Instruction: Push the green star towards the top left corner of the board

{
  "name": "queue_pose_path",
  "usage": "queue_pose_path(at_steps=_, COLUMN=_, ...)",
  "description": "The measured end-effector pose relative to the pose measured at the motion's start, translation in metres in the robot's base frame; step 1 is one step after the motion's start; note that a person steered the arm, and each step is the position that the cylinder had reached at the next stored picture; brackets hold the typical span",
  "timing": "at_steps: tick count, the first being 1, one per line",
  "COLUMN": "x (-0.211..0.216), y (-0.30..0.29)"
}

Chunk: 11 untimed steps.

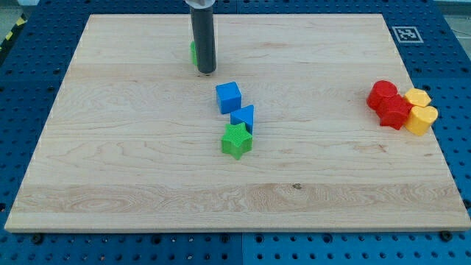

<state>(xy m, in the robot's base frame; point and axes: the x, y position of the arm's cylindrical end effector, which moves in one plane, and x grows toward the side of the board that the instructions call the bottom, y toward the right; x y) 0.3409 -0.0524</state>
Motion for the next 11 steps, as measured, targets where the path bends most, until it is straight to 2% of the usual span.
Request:
queue_pose_path(at_steps=1, x=0.004, y=0.039)
queue_pose_path(at_steps=2, x=0.002, y=0.042)
queue_pose_path(at_steps=4, x=-0.048, y=-0.051)
queue_pose_path(at_steps=5, x=-0.051, y=-0.049)
queue_pose_path(at_steps=6, x=-0.049, y=-0.016)
queue_pose_path(at_steps=7, x=-0.069, y=-0.018)
queue_pose_path(at_steps=9, x=-0.107, y=-0.101)
queue_pose_path(at_steps=10, x=-0.106, y=-0.095)
queue_pose_path(at_steps=11, x=-0.086, y=-0.04)
